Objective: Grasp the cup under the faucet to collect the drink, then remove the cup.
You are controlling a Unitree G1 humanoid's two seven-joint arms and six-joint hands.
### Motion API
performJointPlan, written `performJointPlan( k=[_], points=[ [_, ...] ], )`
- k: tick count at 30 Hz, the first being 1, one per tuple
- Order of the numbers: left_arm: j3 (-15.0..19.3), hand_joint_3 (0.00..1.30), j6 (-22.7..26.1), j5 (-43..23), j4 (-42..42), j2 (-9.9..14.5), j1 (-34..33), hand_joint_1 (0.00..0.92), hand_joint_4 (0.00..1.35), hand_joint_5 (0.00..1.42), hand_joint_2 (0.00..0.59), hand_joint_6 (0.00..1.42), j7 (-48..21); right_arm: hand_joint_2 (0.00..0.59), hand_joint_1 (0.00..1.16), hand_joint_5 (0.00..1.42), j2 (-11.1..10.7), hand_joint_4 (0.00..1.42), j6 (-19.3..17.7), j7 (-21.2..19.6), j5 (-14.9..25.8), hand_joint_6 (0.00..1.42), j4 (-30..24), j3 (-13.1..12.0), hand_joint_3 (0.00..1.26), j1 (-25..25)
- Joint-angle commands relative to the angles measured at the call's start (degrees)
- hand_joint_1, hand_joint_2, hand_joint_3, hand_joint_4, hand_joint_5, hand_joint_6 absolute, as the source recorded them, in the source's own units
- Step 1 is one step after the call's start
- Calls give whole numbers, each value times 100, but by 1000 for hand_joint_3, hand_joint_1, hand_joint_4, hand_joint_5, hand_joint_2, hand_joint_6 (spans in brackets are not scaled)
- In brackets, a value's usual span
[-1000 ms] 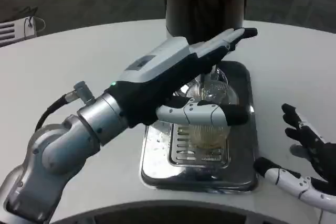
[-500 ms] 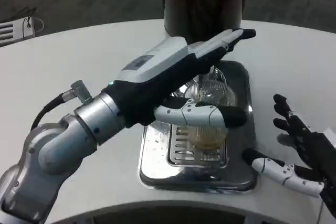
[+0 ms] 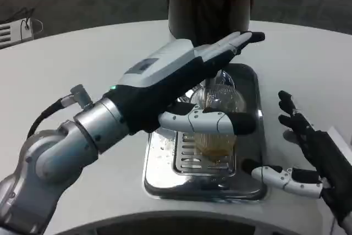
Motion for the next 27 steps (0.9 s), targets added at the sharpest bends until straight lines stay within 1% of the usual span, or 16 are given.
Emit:
performJointPlan(
  k=[1, 12, 27],
  points=[
    [-177, 61, 176, 183, 60, 147, 330, 0, 0, 100, 10, 57, -389, 192, 875, 50, 26, 0, -126, -136, 57, 80, 194, 117, 0, -173],
    [-112, 61, 215, 175, -38, 227, 369, 0, 0, 108, 10, 58, -432, 197, 875, 50, 40, 0, -150, -287, 56, 78, 547, 288, 0, -529],
    [-52, 66, 268, 131, -149, 282, 372, 0, 0, 111, 9, 58, -478, 199, 875, 50, 128, 0, -164, -475, 4, 78, 998, 513, 0, -998]
  ],
)
